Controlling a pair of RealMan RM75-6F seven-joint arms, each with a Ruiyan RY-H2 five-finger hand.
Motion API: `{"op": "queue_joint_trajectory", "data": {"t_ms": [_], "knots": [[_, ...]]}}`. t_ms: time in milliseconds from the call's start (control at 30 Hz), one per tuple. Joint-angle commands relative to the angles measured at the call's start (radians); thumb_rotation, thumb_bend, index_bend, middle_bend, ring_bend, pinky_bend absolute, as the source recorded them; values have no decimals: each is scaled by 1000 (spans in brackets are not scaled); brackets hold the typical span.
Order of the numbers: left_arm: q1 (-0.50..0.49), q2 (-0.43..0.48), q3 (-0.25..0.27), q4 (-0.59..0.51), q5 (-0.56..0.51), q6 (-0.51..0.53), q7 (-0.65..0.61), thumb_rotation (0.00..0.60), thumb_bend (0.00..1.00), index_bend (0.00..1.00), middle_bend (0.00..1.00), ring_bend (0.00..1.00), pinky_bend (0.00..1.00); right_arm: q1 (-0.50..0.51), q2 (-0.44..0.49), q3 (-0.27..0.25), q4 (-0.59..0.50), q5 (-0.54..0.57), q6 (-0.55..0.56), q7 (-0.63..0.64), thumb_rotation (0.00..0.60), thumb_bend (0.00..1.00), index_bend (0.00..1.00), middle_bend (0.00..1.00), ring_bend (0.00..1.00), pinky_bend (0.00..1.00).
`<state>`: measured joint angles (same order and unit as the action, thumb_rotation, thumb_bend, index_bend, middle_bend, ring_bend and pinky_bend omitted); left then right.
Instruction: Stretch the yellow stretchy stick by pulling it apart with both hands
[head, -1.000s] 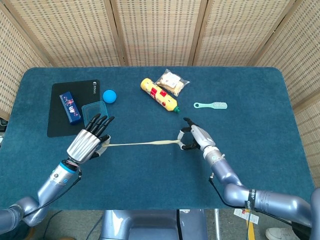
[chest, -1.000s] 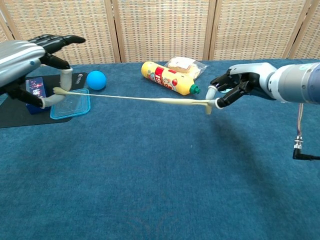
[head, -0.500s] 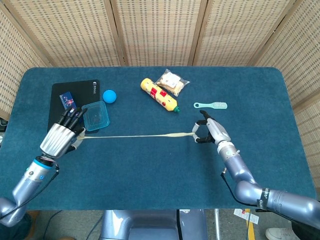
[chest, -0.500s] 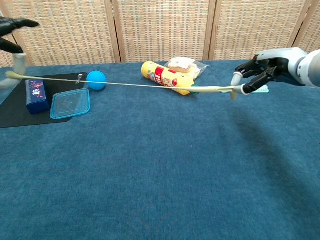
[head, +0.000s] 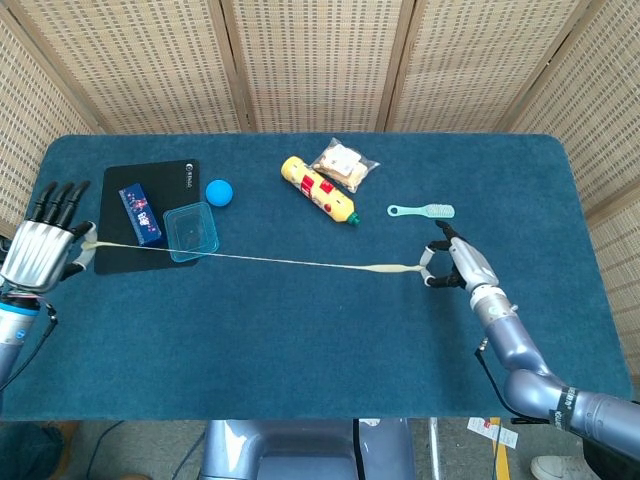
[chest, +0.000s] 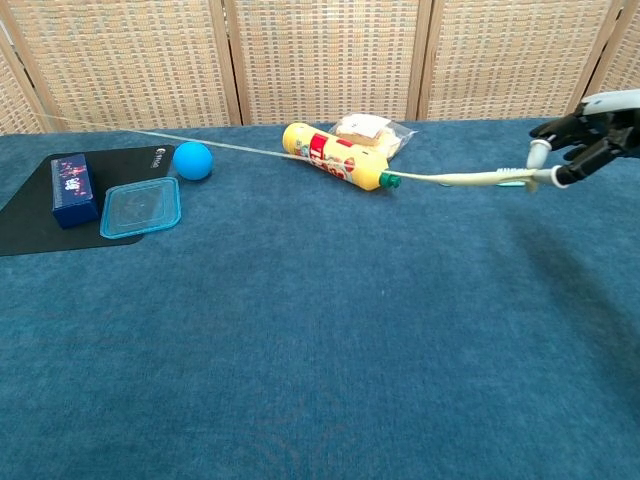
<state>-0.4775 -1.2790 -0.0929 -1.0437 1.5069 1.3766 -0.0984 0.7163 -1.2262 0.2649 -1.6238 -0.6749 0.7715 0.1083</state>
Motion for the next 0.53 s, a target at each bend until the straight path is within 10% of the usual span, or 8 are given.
{"op": "queue_joint_trajectory", "data": {"t_ms": [33, 533], "knots": [[-3, 4, -23, 49, -35, -34, -39, 600, 648, 886, 0, 0, 0, -30, 28, -7, -4, -34, -7, 29, 600, 553, 781, 35, 0, 0], [-1, 15, -60, 158, -112, -120, -113, 600, 649, 886, 0, 0, 0, -148, 131, -17, 12, -196, -59, 185, 600, 552, 782, 36, 0, 0]]}}
